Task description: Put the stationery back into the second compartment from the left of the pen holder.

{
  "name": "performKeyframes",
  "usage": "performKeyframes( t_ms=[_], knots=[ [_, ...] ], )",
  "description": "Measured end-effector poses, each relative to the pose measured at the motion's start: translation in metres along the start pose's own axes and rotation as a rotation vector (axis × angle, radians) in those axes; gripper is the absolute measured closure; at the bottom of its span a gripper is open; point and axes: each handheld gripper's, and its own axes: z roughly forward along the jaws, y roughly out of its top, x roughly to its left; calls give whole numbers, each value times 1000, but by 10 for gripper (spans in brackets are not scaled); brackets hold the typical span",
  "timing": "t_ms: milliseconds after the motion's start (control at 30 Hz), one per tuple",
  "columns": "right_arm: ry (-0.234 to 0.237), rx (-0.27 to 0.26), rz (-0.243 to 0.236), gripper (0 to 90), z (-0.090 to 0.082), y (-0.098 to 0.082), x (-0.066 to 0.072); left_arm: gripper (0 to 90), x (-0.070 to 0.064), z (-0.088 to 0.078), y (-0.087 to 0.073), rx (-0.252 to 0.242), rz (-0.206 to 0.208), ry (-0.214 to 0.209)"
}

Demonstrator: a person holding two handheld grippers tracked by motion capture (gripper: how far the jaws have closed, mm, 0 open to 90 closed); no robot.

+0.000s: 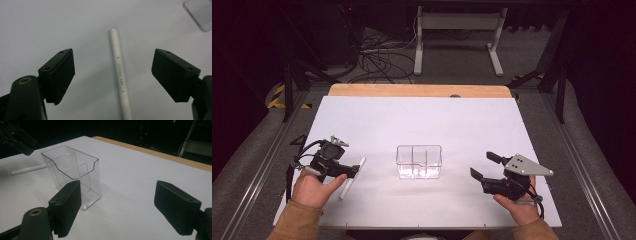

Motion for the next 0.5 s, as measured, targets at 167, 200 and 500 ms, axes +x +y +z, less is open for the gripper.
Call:
performKeyframes(
  t_ms=[167, 200, 500],
  knots=[
    [13, 5, 8, 223, 0, 0, 0, 232, 3, 7, 0, 52, -27, -44],
    [17, 4, 6, 223, 0, -1, 0, 241, 4, 8, 0, 56, -27, -43],
    [19, 5, 9, 225, -1, -2, 0, 292, 6, 17, 0, 62, -52, -71]
  ],
)
